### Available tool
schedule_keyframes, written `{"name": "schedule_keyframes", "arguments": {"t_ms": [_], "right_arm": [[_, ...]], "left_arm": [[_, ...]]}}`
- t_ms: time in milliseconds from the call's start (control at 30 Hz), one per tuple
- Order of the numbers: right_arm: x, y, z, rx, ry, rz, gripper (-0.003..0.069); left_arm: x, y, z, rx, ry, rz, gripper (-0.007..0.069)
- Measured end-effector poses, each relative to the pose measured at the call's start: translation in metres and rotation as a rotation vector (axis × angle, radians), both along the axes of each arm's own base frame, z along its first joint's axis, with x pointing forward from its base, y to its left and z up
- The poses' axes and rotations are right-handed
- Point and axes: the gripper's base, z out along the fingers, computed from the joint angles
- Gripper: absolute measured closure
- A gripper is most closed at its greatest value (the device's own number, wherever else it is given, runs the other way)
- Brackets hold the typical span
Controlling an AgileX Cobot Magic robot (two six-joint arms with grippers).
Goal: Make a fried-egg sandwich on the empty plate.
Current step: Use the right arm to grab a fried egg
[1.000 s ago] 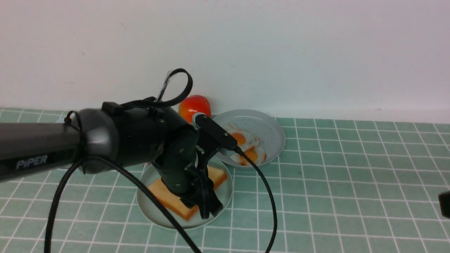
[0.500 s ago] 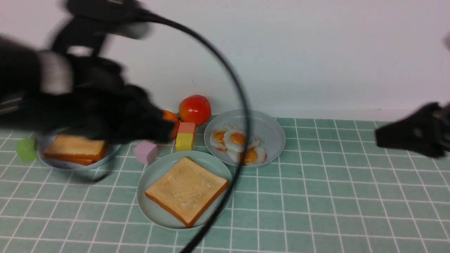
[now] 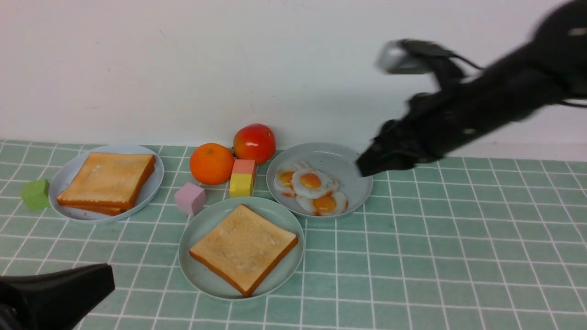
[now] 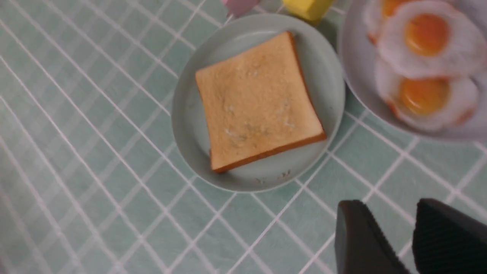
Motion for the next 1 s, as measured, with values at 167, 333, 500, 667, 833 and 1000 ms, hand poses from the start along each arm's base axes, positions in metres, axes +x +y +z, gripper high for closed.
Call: {"name": "schedule_keyframes", "arguments": {"t_ms": [167, 333, 500, 667, 833, 1000], "right_arm": [[0.026, 0.053, -0.022, -0.270, -0.101, 0.072, 0.0392], [0.048, 0.090, -0.043, -0.475, -0.224, 0.039, 0.0304], [0.067, 0.117, -0.075, -0.538, -0.267, 0.014, 0.0178], [0.079, 0.126, -0.101, -0.556, -0.252, -0.002, 0.0105], [0.088, 0.129, -0.117, -0.601, -0.268, 0.000, 0.0083], [0.092, 0.128, -0.129, -0.629, -0.282, -0.009, 0.0081]], "left_arm": [[0.000, 0.000, 0.002, -0.016, -0.027, 0.002, 0.0638], [0.000, 0.000, 0.002, -0.013, -0.032, 0.001, 0.0638], [0.000, 0.000, 0.002, -0.014, -0.033, 0.001, 0.0638], [0.000, 0.001, 0.002, -0.007, -0.026, 0.002, 0.0638], [-0.001, 0.002, -0.002, 0.025, 0.004, 0.008, 0.0638], [-0.001, 0.003, -0.005, 0.044, 0.028, 0.011, 0.0638]]}}
